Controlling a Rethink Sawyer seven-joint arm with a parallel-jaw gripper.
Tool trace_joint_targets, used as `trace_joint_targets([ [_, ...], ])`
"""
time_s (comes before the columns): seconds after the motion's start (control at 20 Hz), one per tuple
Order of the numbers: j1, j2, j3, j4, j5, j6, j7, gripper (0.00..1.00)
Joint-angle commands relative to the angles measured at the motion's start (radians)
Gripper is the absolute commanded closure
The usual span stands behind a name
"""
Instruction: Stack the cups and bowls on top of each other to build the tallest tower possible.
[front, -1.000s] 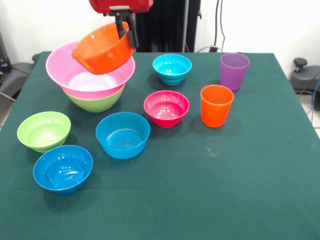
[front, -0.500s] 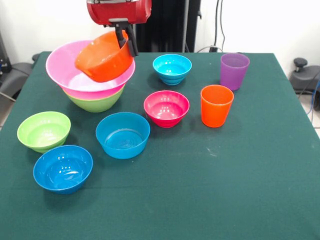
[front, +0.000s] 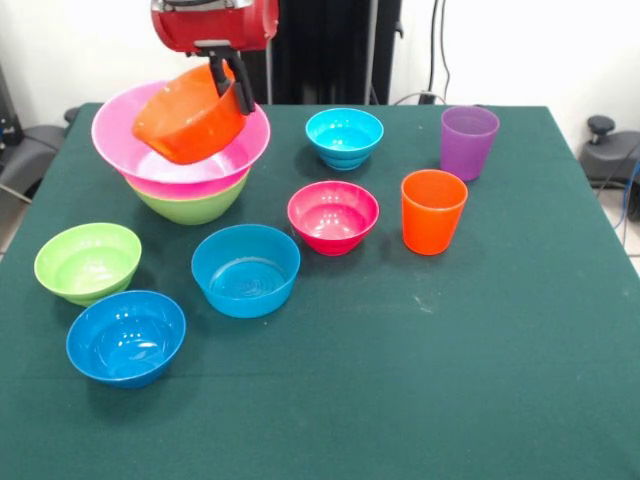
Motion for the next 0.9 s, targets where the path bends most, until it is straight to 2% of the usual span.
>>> trace_joint_targets([
  [0.05, -0.013, 0.003, 0.043, 0.073, -0.055, -0.022, -0.091, 1.0],
  [0.3, -0.028, 0.009, 0.063, 0.086, -0.062, -0.046, -0.098, 1.0],
  [0.35, -0.031, 0.011, 0.068, 0.088, -0.061, -0.044, -0.094, 0.0],
  [0.75, -0.02, 0.031, 0.08, 0.058, -0.06, -0.025, -0.087, 0.0],
  [0.9, -0.014, 0.016, 0.067, 0.08, -0.062, -0.027, -0.063, 0.0],
])
